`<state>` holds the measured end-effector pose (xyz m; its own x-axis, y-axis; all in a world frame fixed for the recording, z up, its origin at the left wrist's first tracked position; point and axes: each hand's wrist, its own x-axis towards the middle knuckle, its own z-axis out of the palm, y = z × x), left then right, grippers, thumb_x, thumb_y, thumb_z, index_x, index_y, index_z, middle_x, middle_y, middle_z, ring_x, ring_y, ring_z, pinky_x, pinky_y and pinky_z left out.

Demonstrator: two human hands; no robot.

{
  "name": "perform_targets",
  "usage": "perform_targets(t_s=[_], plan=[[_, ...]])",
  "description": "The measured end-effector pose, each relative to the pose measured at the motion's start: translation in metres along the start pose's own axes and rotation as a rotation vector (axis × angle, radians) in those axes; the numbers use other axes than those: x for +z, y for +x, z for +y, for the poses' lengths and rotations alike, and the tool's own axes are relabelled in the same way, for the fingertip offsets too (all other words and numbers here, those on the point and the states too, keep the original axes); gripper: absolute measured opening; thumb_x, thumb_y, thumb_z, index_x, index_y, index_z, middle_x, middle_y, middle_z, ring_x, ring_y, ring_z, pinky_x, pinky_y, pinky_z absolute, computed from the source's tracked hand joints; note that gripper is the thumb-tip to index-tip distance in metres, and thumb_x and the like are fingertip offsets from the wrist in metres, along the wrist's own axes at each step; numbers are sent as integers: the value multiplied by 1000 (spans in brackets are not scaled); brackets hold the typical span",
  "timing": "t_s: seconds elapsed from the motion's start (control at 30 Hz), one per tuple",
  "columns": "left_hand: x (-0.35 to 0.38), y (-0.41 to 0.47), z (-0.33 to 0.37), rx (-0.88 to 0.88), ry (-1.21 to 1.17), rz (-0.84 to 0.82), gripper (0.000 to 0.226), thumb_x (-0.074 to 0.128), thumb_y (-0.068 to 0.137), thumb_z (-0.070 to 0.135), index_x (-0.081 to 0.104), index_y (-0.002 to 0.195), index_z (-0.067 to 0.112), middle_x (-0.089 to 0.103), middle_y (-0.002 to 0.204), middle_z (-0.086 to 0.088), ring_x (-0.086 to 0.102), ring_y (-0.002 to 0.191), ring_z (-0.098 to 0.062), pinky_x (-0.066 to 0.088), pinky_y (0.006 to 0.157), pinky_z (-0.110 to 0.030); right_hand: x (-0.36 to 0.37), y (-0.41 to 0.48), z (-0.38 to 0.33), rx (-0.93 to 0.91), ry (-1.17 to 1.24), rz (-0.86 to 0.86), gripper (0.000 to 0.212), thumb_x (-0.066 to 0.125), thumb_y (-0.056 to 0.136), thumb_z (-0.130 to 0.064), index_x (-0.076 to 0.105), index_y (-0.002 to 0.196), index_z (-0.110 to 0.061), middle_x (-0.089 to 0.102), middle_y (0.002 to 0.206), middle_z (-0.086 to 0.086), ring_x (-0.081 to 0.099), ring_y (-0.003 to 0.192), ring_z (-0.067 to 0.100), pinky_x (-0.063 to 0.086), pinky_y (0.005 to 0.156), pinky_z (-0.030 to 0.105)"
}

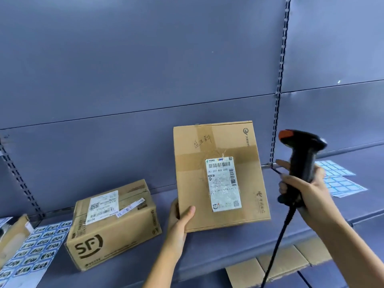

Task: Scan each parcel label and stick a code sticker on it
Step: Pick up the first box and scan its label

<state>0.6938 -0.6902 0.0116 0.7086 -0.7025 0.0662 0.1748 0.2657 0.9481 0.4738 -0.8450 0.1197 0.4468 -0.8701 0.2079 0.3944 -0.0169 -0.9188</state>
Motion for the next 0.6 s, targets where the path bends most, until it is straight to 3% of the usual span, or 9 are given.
perform_targets(t_s=[0.07, 0.13, 0.2, 0.33, 0.43, 0.5, 0.6], plan=[[4, 7, -3, -30, -35, -33, 50, 78, 71, 15, 55, 116, 13, 66, 117, -12, 63, 108, -23, 48, 91, -36, 16, -24, 5, 61, -78, -111, 30, 55, 88, 4, 54, 115, -9, 48, 62, 7, 43, 46, 14, 36, 42, 27], [7, 11, -6, -43, -47, -35, 61, 79, 64, 22, 54, 119, 11, 66, 117, -12, 63, 106, -23, 48, 88, -34, 31, -44, 17, 116, -91, -148, 19, 58, 88, -2, 59, 106, -6, 41, 54, 6, 39, 43, 14, 33, 40, 25], [8, 13, -10, -36, -42, -20, 70, 80, 56, 29, 55, 120, 11, 66, 117, -12, 63, 106, -22, 48, 89, -34, 44, -59, 26, 173, -117, -146, 15, 62, 86, -8, 55, 98, -1, 38, 51, 7, 35, 42, 17, 31, 39, 24], [5, 20, -19, -12, 6, -27, 59, 76, 68, 17, 53, 122, 18, 65, 119, -8, 63, 107, -17, 47, 92, -33, 59, -67, 37, 186, -158, -135, 25, 69, 82, -12, 50, 90, 2, 36, 50, 7, 34, 40, 19, 30, 40, 24], [0, 25, -20, -27, -2, -35, 64, 72, 71, 16, 47, 129, 17, 63, 123, -9, 59, 114, -23, 44, 102, -40, 64, -64, 42, 153, -211, -144, 18, 64, 85, -8, 49, 89, 1, 39, 53, 6, 37, 40, 18, 31, 41, 24], [-1, 26, -20, -45, -28, -37, 62, 72, 77, 9, 45, 131, 18, 62, 124, -8, 58, 115, -24, 43, 101, -39, 66, -63, 44, 120, -260, -152, 16, 62, 86, -8, 48, 87, -1, 40, 55, 4, 38, 40, 17, 31, 42, 24], [-3, 26, -20, -58, -32, -50, 66, 72, 70, 15, 46, 130, 21, 62, 125, -7, 58, 116, -23, 42, 102, -41, 66, -61, 47, 113, -293, -142, 18, 61, 87, -7, 44, 82, -5, 38, 52, 1, 36, 40, 18, 31, 42, 25]])
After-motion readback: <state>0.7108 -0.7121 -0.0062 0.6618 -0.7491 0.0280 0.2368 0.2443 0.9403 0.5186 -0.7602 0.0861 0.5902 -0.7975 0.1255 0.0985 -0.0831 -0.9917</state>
